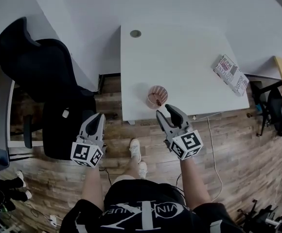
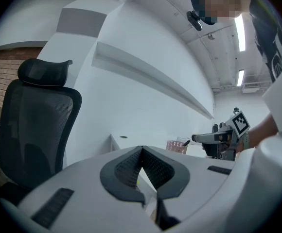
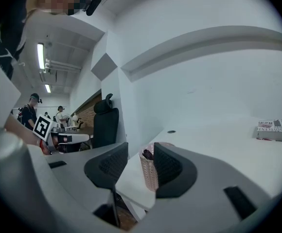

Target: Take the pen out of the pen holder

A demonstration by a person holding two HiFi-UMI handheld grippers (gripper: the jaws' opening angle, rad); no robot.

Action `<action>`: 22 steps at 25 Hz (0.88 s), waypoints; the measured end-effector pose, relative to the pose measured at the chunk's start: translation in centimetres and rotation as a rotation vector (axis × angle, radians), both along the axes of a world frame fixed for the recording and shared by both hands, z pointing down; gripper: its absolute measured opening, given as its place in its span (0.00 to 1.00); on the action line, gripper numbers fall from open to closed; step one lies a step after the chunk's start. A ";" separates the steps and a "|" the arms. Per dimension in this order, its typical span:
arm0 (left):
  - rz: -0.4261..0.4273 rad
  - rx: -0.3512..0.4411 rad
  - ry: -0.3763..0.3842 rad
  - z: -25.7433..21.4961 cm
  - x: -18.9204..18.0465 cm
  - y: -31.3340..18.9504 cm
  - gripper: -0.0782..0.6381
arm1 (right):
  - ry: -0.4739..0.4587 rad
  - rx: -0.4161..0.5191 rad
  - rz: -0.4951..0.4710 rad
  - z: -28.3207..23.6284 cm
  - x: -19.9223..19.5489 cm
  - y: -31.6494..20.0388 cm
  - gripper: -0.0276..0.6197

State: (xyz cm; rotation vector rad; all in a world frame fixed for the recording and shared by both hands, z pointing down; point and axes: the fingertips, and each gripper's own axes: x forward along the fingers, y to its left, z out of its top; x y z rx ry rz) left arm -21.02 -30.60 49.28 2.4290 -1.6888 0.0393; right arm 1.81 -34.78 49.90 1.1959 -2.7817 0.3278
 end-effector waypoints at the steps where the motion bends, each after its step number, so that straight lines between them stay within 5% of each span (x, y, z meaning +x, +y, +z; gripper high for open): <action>1: 0.002 -0.005 -0.001 0.2 0.0 -0.2 0.13 | 0.004 0.003 -0.003 0.1 -0.2 -0.3 0.28; 14: 0.033 -0.045 0.006 2.5 1.0 -1.8 0.13 | 0.117 0.029 -0.005 2.0 -1.5 -2.5 0.27; 22: 0.049 -0.068 0.002 3.4 2.2 -1.7 0.13 | 0.117 0.036 0.029 2.5 -0.6 -2.7 0.18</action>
